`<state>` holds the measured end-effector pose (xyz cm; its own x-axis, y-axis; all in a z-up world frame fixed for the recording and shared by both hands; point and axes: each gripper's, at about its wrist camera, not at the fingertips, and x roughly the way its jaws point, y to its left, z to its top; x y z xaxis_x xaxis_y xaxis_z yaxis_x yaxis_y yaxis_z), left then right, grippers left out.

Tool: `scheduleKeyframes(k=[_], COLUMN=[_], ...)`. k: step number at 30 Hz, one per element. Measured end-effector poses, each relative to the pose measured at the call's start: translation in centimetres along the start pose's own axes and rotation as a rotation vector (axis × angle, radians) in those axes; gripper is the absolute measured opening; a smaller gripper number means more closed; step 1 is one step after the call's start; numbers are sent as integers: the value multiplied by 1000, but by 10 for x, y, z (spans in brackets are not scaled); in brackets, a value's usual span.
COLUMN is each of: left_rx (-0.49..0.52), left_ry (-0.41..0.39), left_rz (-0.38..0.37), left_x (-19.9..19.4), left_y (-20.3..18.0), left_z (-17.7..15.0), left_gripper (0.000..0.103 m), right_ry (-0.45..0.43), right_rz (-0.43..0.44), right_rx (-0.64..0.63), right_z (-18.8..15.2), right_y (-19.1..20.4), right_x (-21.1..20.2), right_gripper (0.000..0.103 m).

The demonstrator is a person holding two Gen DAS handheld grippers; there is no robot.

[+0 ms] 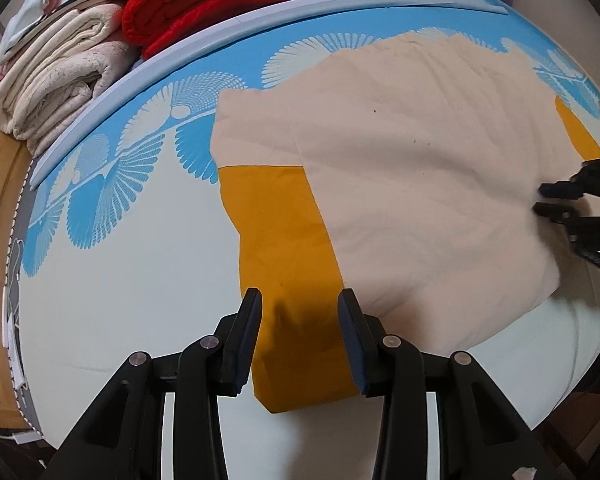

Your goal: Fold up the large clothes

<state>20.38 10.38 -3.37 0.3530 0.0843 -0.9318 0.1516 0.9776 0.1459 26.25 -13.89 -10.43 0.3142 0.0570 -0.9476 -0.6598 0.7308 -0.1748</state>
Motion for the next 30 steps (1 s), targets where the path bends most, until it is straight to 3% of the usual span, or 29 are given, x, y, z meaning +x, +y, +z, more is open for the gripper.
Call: scheduleKeyframes(k=[3,7,10,12,14,17,19,22,24,27,30], left_rx=[5,-9,-29,-57,-90,-129,-171,-251,-330,-475,-621], left_ry=[-7,1,3,-2,-27,-68,-108,-201,-257,-316,-273], left_rz=[-3,-7,-8,-6,-20,-7,-18,-46,-76,-138,-209], left_x=[4,9,9,5,-5,-24,-45,-82,-96,-93,-58], left_y=[9,19,25,29,33,34,33,32,35,38,37], left_z=[0,-2,-5,-9,-15,-24,-31,-46,-58,-85,-110], left_gripper=[37,37,33,32,30,27,27,27,26,17,13], right_ry=[13,-40,8,-16,-15,58,63,67,16,-149,-265], right_rz=[22,95,93,72,125,78,70,90,59,32,22], right_rx=[35,94,54,31,63,1,-23,48,107,249,386], right_z=[5,11,2,-3,-11,-29,-36,-47,-55,-69,-82], right_y=[-6,-11,-1,1,4,15,22,18,13,0,-19], right_x=[-1,-23,-13,-19,-23,-13,-21,-39,-59,-103,-117], right_gripper=[22,22,22,22,22,22,22,22,22,22,22])
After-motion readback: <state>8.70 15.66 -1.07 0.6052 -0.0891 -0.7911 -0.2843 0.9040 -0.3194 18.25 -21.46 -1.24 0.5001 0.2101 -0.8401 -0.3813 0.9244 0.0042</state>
